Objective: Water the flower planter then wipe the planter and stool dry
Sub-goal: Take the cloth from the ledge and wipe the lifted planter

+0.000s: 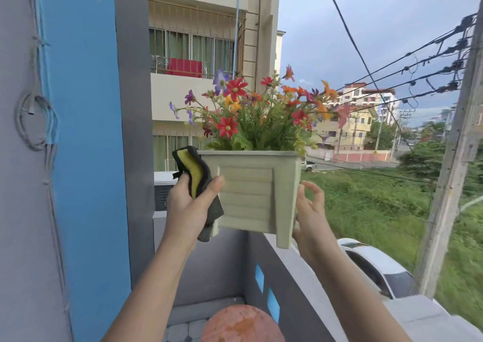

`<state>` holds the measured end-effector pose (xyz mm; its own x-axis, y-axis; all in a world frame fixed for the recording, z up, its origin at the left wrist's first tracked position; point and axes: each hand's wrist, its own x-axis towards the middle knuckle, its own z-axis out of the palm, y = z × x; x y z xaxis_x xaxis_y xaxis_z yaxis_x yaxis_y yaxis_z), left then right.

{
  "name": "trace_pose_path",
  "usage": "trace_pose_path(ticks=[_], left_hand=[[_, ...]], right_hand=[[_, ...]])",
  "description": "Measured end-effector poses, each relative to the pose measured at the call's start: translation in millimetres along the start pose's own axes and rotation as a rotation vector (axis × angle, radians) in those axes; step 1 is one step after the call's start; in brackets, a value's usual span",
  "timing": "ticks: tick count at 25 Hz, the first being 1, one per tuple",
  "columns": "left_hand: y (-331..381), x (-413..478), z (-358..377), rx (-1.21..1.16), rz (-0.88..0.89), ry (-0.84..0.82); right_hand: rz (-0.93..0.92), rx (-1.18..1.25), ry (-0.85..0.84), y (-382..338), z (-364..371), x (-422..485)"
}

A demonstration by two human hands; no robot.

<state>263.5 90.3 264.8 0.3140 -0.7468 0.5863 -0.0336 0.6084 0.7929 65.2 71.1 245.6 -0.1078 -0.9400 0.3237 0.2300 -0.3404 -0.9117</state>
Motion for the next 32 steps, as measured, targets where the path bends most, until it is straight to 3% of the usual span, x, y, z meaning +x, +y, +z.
trace_pose_path(ticks=[5, 11, 15, 23, 27, 32], left_hand=[[-8, -6, 11, 0.251, 0.118, 0.047], [-4, -18, 29, 0.428, 0.21, 0.092], [-24, -47, 34, 0.707, 0.529, 0.116], [-11, -33, 38, 0.942, 0.662, 0.288], [-54, -76, 22, 1.162, 0.905, 0.063], [-18, -48, 27, 1.162, 0.724, 0.198]], right_hand=[[-0.002, 0.065, -0.222, 7, 12, -15], [-0.167, 0.139, -0.037, 17, 18, -18], [-0.255, 0.152, -0.036, -3, 12, -14], [-0.314, 0.046, -0.005, 4, 18, -27], [-0.308, 0.133, -0.019, -7, 15, -22], [-0.314, 0.155, -0.011, -3, 18, -20]])
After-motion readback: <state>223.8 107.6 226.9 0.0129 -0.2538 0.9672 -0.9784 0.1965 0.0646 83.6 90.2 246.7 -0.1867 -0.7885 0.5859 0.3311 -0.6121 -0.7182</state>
